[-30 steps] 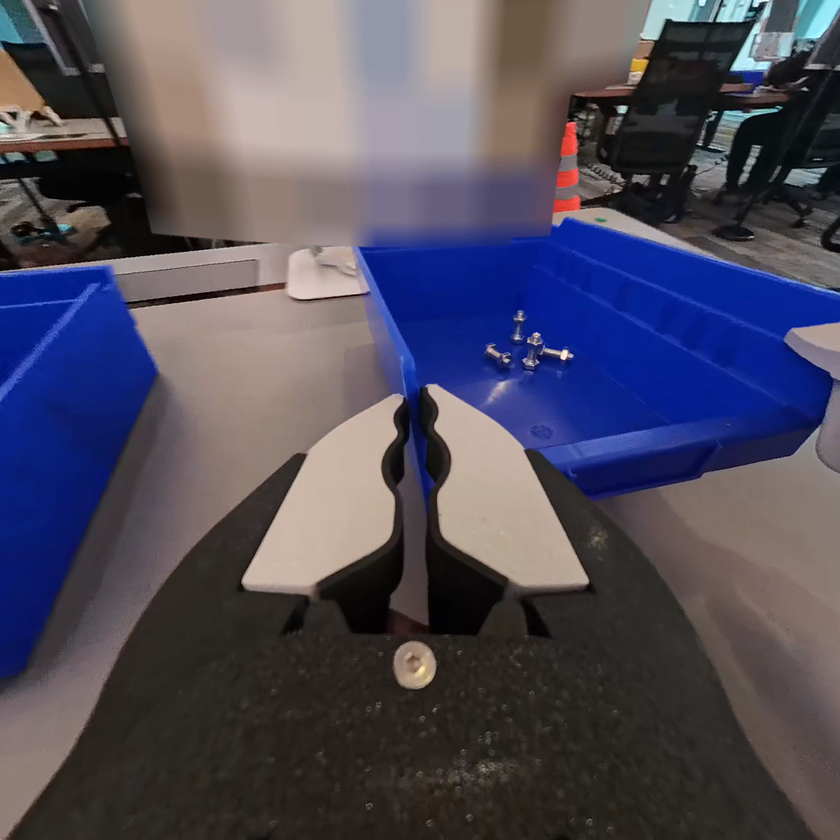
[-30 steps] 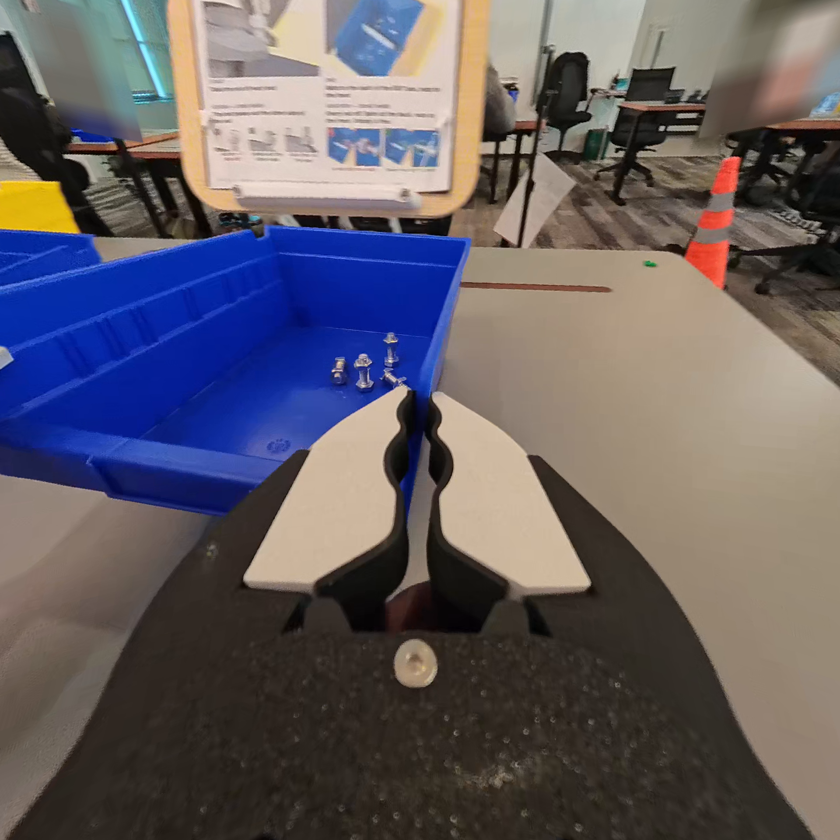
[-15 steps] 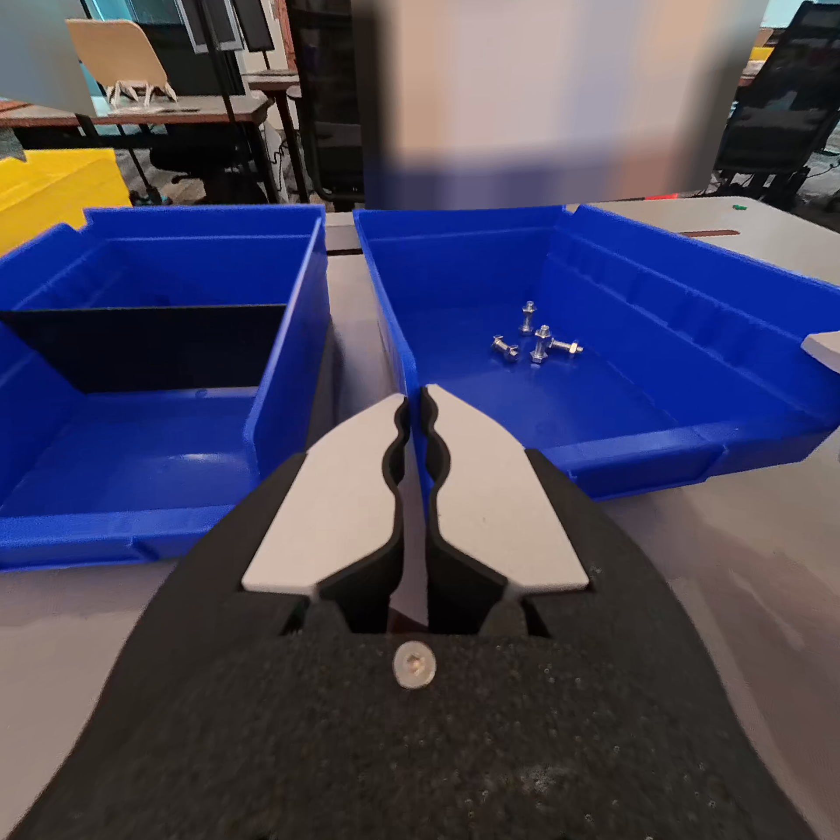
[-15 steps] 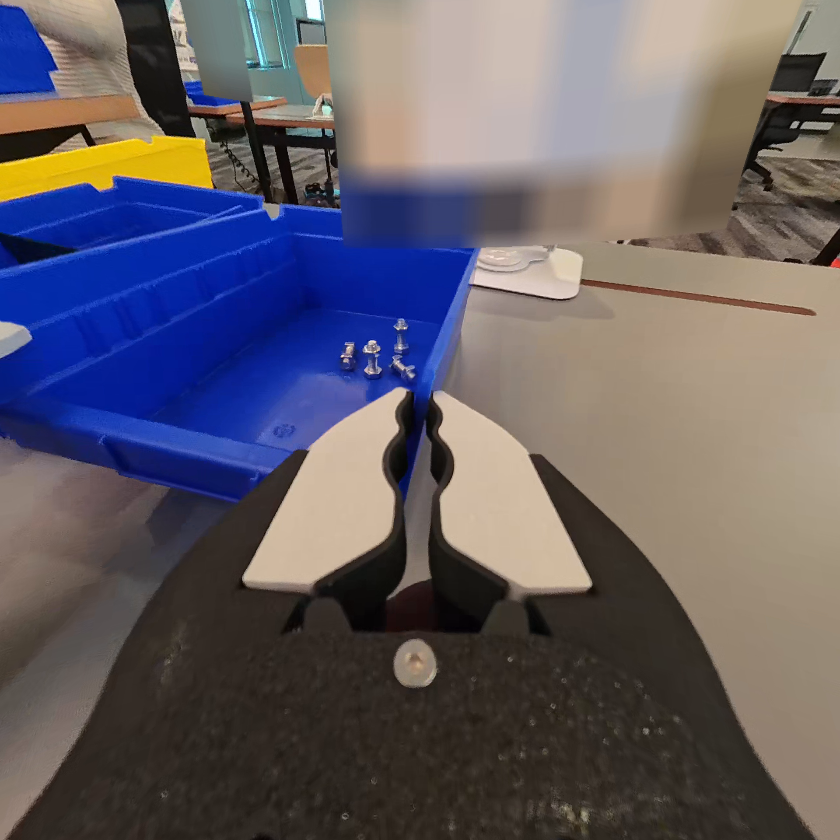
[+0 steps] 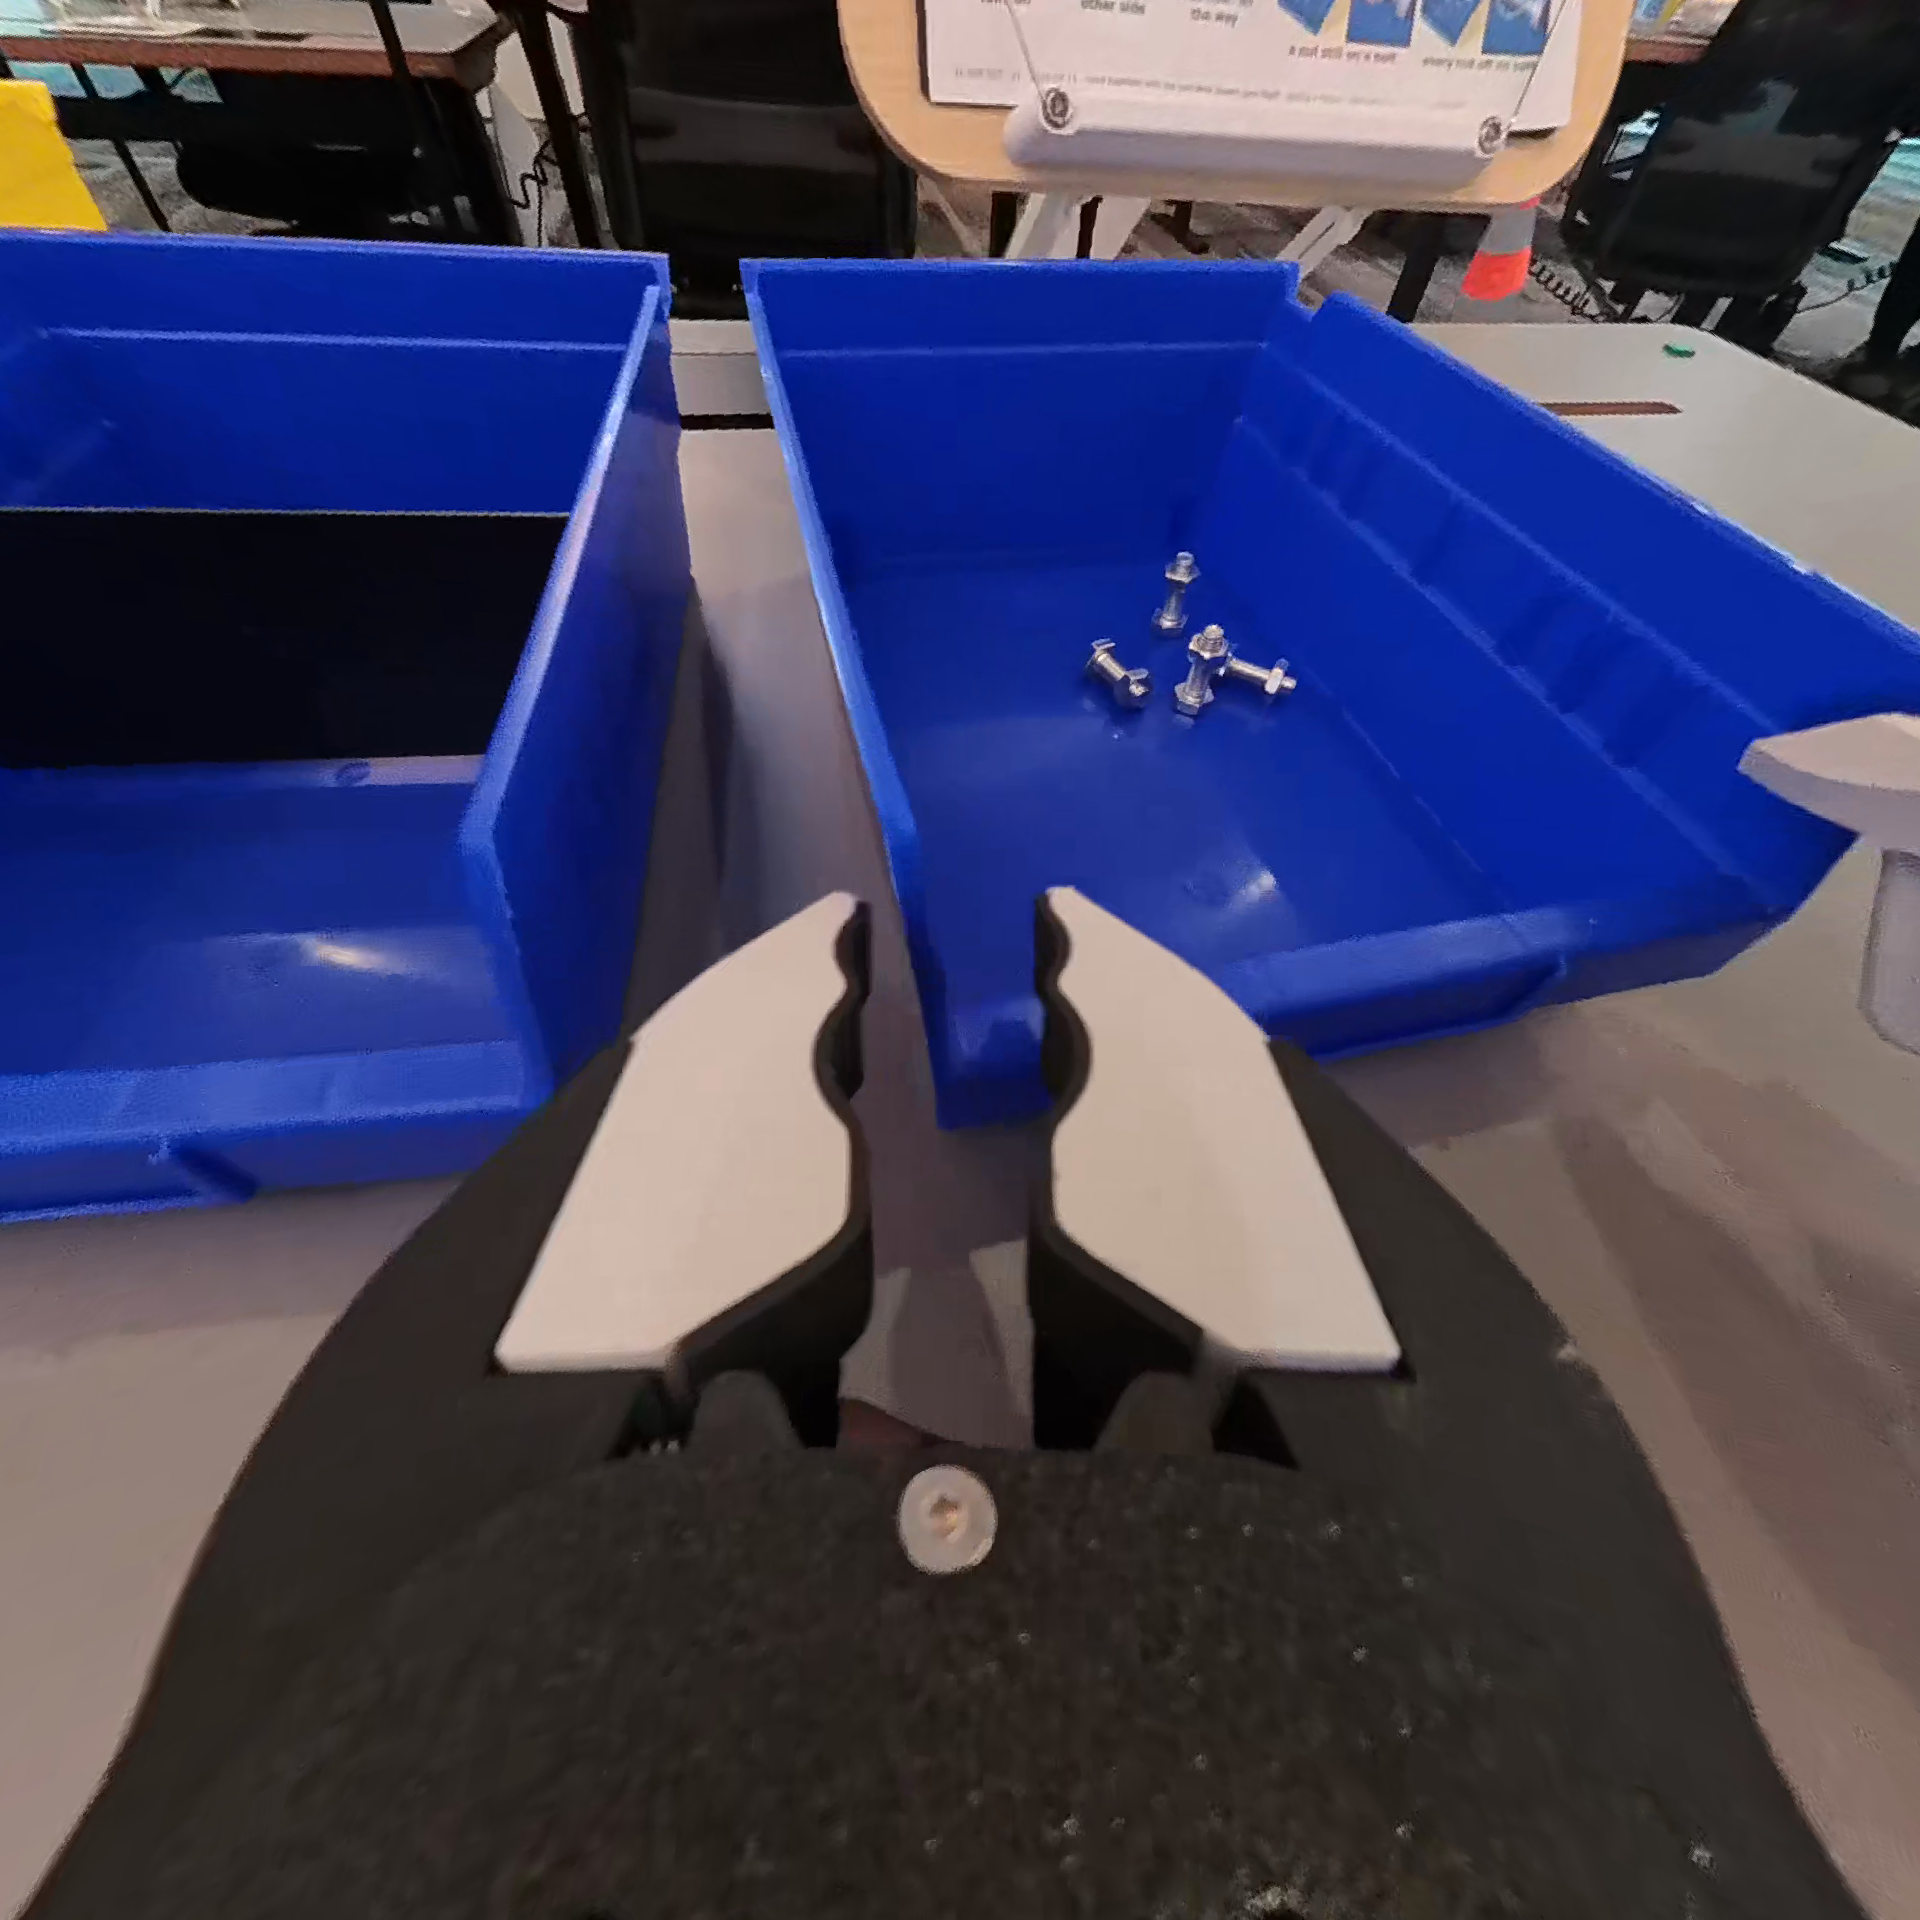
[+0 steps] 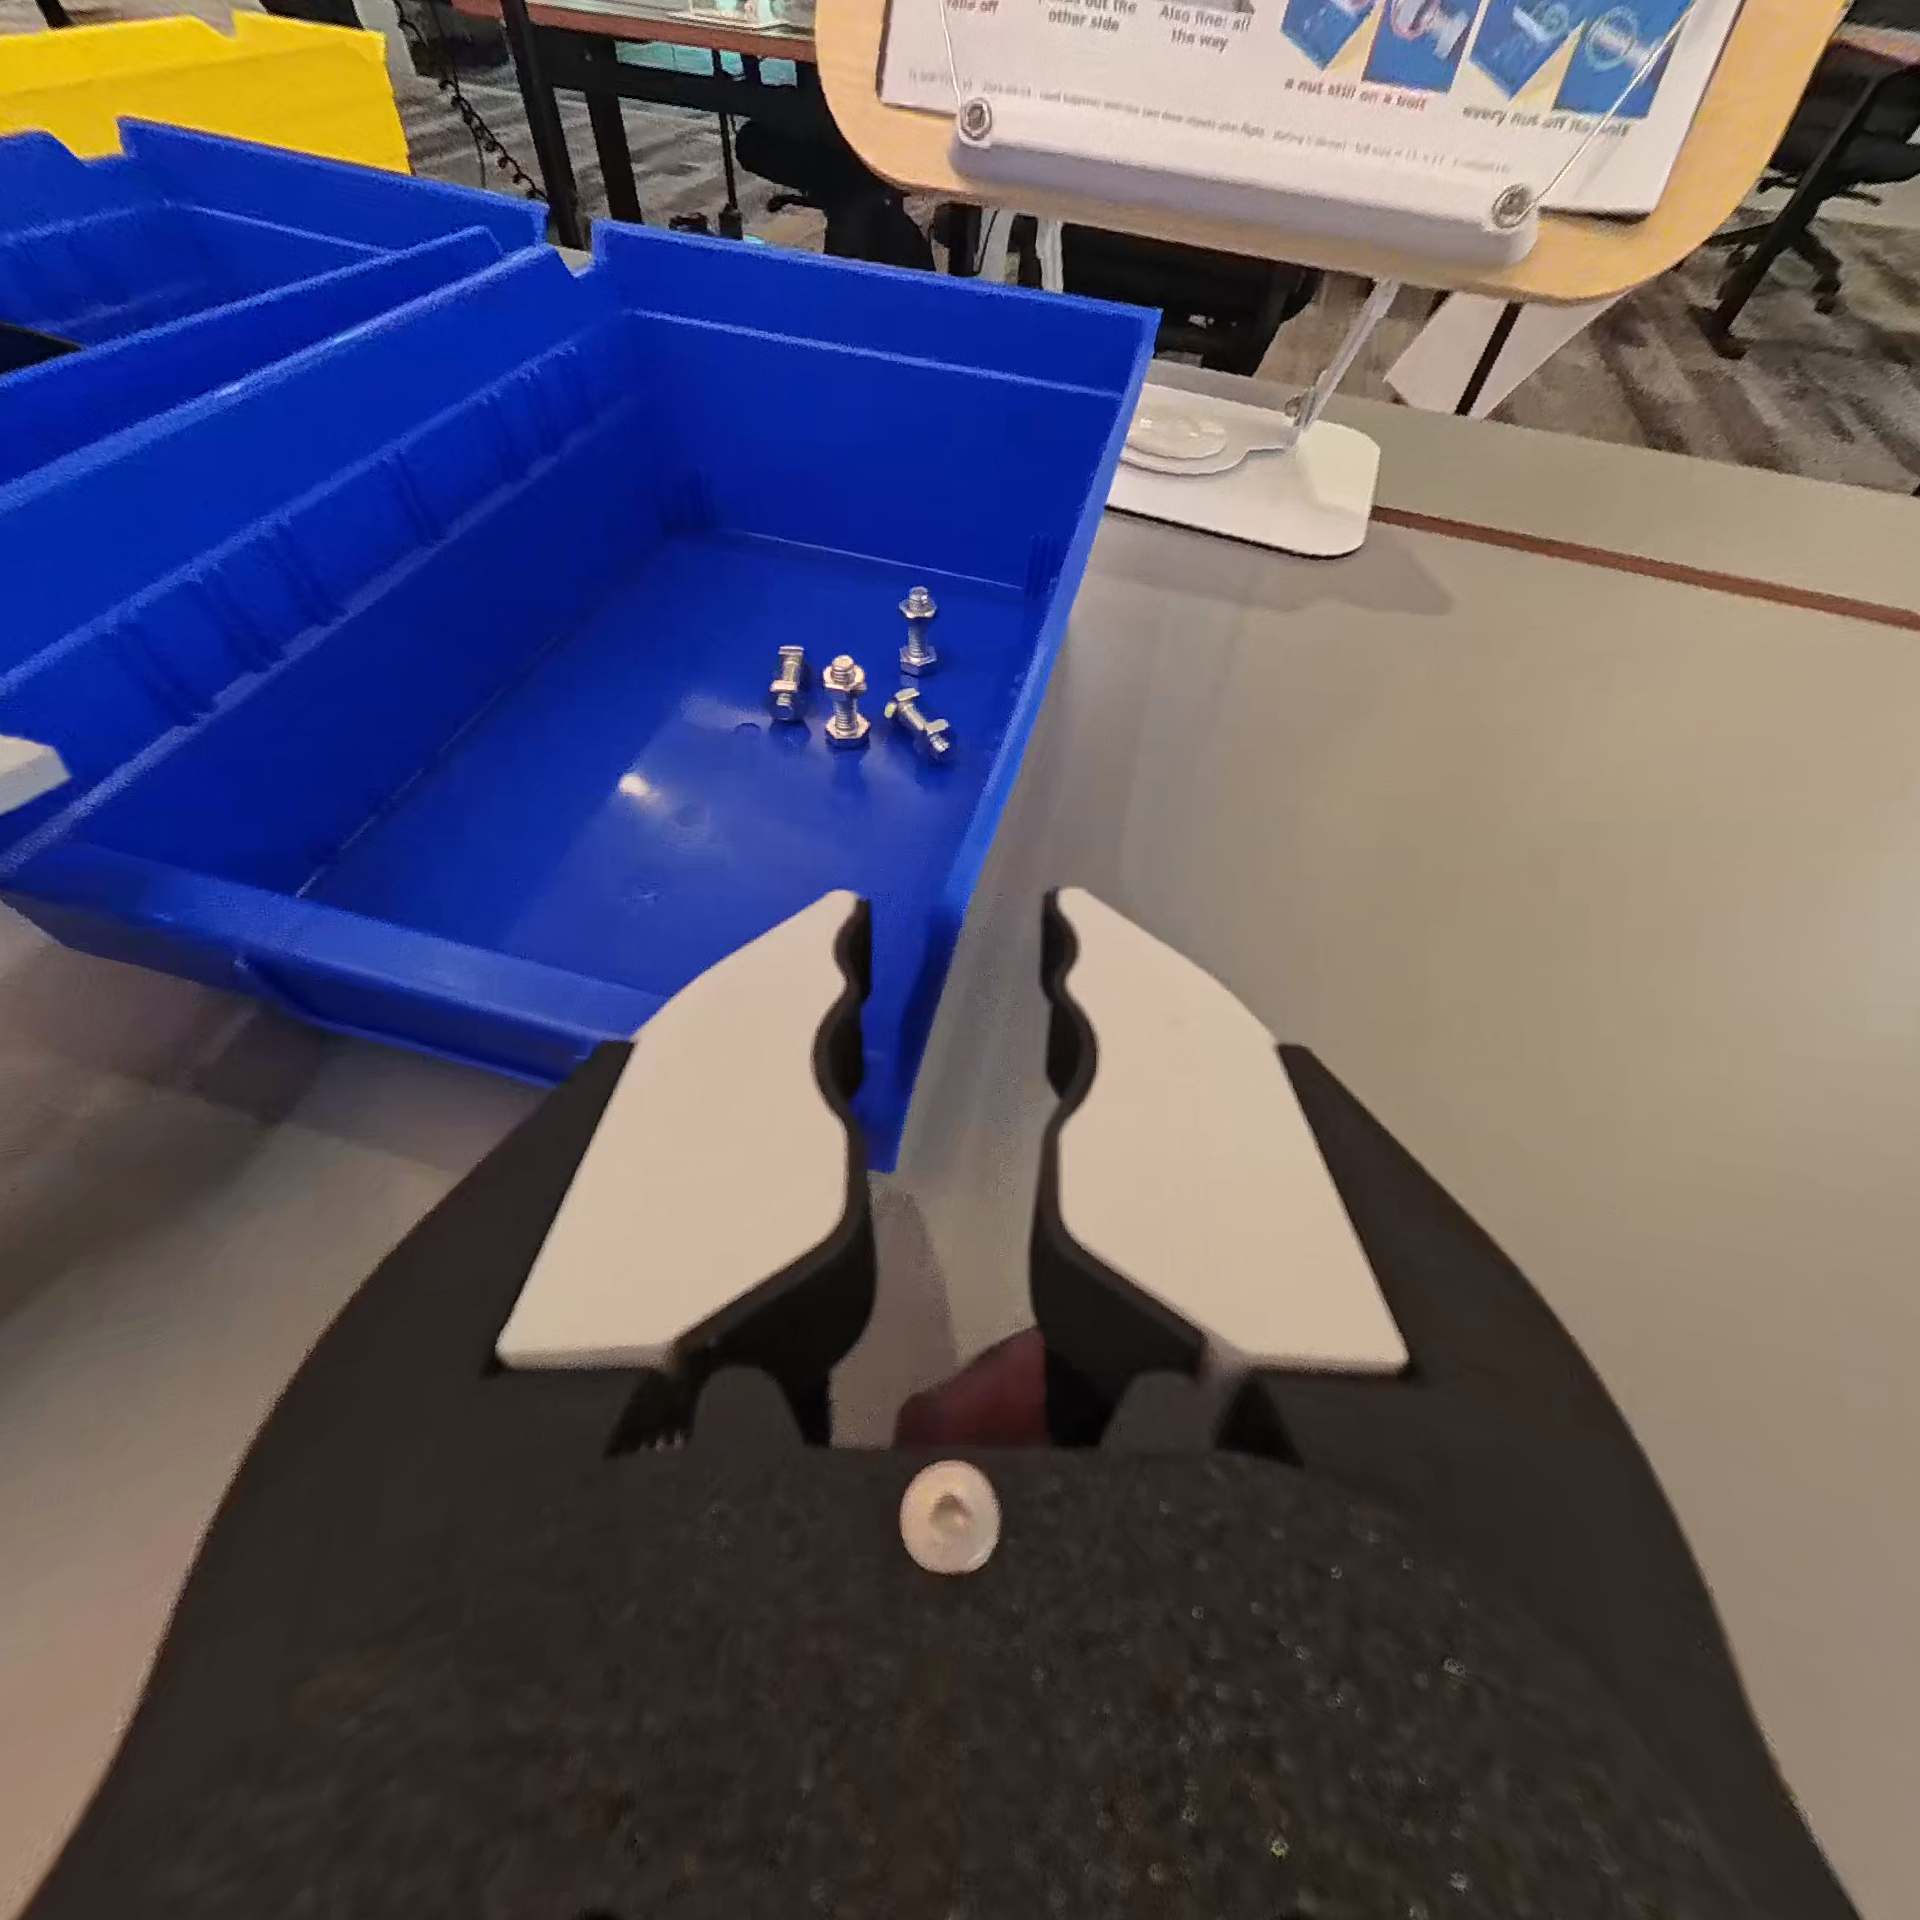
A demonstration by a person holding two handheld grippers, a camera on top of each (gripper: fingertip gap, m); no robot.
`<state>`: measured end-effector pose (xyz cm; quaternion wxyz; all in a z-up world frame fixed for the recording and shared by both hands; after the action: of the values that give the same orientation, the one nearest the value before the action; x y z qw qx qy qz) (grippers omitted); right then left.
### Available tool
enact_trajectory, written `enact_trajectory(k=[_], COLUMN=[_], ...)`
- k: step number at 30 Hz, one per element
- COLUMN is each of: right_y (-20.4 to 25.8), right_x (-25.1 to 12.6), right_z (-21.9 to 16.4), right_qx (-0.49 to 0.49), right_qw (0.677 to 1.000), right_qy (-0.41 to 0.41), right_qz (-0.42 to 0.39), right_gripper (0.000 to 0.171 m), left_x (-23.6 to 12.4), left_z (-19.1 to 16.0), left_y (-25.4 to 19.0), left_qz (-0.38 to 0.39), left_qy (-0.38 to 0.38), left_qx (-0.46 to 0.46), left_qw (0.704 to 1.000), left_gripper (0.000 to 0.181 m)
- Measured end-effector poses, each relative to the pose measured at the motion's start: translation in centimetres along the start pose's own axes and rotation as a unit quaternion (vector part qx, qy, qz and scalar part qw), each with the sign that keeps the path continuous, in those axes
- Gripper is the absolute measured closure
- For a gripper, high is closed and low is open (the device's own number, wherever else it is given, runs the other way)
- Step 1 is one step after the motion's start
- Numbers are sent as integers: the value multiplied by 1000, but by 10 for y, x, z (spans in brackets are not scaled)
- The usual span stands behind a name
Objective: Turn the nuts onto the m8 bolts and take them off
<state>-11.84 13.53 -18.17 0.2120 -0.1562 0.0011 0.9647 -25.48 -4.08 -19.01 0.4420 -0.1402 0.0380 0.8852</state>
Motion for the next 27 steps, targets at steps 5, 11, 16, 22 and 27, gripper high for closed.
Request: enact_trajectory(k=[5, 11, 16, 22, 27], right_y=[29, 144, 202, 223, 220], right_x=[-27, -26, 6, 32, 36], right_z=[33, 60, 62, 58, 52], right_qx=[-50, -97, -110, -97, -95], right_qw=[997, 976, 963, 962, 964], right_qy=[-53, -82, -52, -13, 4], right_qz=[17, 176, 239, 256, 250], right_gripper=[135, 135, 134, 134, 136], left_x=[-50, -90, -83, -42, -20], left_z=[7, 28, 34, 27, 17], left_y=[25, 119, 194, 244, 263], left_qz=[22, 81, 92, 88, 98], left_qy=[-59, -64, -26, 34, 64], left_qx=[25, 22, 25, -5, -18], left_qw=[998, 994, 995, 996, 993], left_gripper=[145, 139, 132, 127, 139])
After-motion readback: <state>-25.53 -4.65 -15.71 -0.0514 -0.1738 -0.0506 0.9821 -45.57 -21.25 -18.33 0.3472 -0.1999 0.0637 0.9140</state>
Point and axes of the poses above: each gripper's, where its closed fingertips meet, x out along the fingers, z out of its top, y = z × x across the jaws, the point moved 8 cm from there along -x, back along the fingers, and after that the axes turned 3 degrees about -y, right-handed, at the moved point
